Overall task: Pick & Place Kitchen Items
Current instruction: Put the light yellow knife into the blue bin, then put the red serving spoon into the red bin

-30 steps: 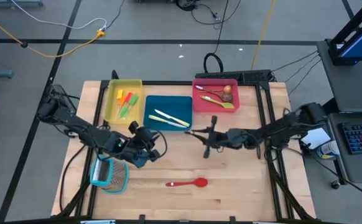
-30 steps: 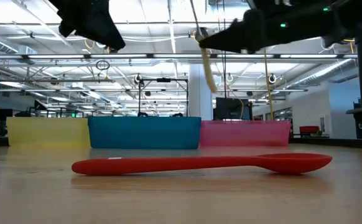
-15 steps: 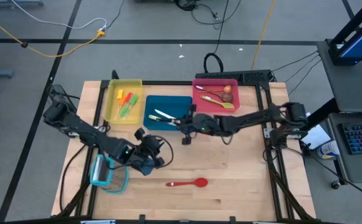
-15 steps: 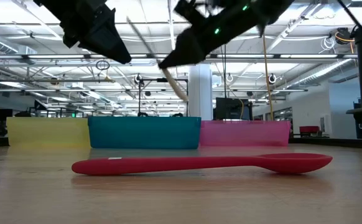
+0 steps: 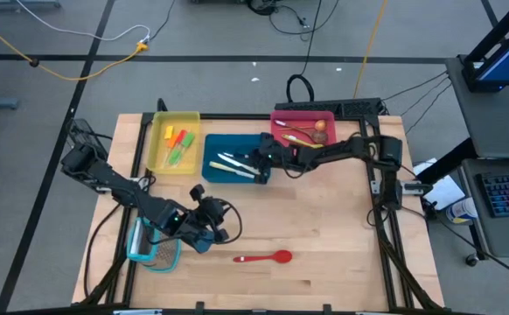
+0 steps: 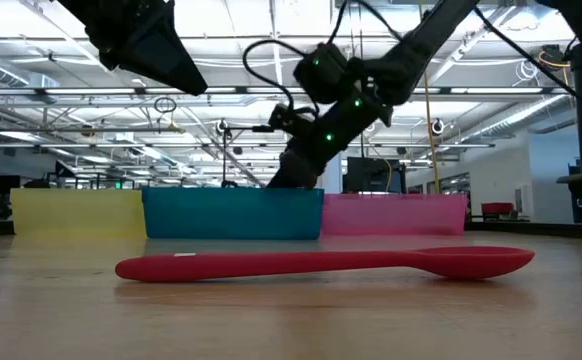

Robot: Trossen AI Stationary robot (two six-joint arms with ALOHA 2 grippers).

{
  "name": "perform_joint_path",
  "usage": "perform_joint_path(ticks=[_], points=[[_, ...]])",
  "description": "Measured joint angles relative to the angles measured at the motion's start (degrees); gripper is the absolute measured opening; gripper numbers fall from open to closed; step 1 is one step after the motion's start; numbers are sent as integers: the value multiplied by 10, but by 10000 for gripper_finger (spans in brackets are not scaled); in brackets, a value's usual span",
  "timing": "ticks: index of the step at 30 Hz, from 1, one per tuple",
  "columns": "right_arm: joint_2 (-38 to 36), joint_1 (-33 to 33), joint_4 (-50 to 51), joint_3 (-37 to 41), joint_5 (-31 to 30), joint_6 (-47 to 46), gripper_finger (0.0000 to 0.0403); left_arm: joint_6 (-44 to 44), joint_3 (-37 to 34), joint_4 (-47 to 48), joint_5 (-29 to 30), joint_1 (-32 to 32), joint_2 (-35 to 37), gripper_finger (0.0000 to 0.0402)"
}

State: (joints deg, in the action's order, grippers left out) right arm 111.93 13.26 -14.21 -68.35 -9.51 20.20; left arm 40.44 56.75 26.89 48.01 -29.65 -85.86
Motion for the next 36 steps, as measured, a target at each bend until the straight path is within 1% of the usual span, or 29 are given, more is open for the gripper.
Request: perform_joint_path(ticks=[2, 4, 8, 10, 16, 20, 22, 25, 28, 32, 36], points=[[8, 12, -1, -1, 24, -22, 46, -3, 0, 1, 0, 1, 0, 67], [14, 17, -3, -1, 33, -33, 49, -3, 0, 5, 0, 3, 0, 67], [15, 20, -11, -1, 53, -12, 57, -14, 0, 7, 0, 4, 0, 67], [15, 20, -27, 0, 52, -6, 65, -16, 0, 7, 0, 4, 0, 67], [16, 21, -57, 1, 47, -13, 113, -13, 0, 5, 0, 4, 0, 67], [16, 18, -57, 1, 21, -13, 151, -11, 0, 3, 0, 4, 0, 67], [16, 13, -59, 1, 18, -7, 166, -9, 0, 3, 0, 4, 0, 67], [0, -3, -59, 2, 17, 14, 182, -9, 0, 3, 0, 4, 0, 67], [-20, -31, -61, 1, 17, 34, 187, -8, 0, 3, 0, 4, 0, 67], [-66, -77, -19, 1, 18, 32, 183, -8, 0, 3, -4, 4, 0, 67], [-123, -130, 68, 6, 18, 22, 177, -7, 0, 2, -5, 4, 0, 67]])
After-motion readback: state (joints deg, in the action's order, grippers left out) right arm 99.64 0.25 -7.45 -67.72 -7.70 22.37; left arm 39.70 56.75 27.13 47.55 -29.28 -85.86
